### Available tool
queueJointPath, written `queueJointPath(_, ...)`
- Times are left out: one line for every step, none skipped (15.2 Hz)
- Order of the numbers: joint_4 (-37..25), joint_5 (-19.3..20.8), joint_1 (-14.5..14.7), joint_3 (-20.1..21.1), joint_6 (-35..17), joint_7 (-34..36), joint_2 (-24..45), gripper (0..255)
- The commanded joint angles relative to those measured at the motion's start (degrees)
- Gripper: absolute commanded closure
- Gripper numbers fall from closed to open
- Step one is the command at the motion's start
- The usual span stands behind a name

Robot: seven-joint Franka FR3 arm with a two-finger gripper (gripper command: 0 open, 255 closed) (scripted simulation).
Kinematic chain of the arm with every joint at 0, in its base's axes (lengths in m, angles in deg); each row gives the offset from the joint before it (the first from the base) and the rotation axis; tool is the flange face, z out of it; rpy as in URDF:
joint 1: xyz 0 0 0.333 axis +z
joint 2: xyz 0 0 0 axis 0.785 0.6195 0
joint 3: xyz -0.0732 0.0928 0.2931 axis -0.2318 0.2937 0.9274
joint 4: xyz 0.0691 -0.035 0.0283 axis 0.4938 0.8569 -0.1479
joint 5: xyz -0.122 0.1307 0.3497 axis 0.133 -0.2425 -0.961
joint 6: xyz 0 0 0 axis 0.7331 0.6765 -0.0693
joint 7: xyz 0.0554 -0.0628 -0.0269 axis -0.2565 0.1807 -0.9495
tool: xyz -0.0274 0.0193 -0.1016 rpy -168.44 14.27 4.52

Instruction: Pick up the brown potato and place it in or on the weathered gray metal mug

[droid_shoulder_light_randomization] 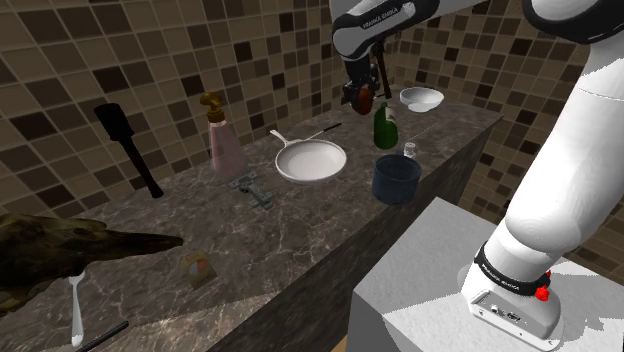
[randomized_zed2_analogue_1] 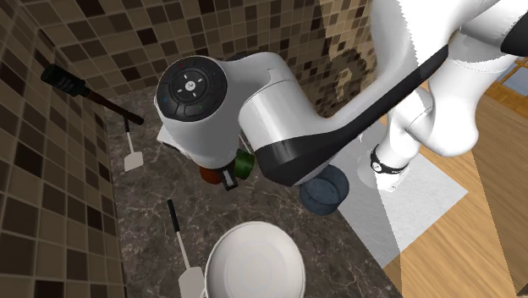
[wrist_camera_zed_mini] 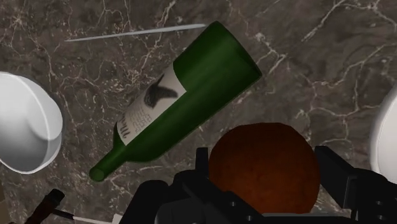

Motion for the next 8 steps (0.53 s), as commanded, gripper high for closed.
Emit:
queueJointPath(-1.4, -0.2, 0.1, 0.1, 1.6, -0.5, -0.2, 255)
queueJointPath(-2.0, -0.3, 0.1, 0.1, 2.3, -0.7, -0.3, 255)
queueJointPath(-2.7, -0.3, 0.1, 0.1, 3.0, -0.9, -0.5, 255)
queueJointPath(-3.0, -0.4, 0.1, 0.1, 3.4, -1.0, -0.5, 255)
queueJointPath(-0.3, -0.2, 0.4, 0.3, 3.1, -0.4, -2.7, 255)
queueJointPath(2.3, -0.1, 0.6, 0.5, 2.9, 0.2, -4.9, 255)
queueJointPath(4.8, 0.0, 0.9, 0.8, 2.7, 0.8, -7.1, 255)
queueJointPath(7.2, 0.0, 1.1, 1.1, 2.6, 1.4, -9.2, 255)
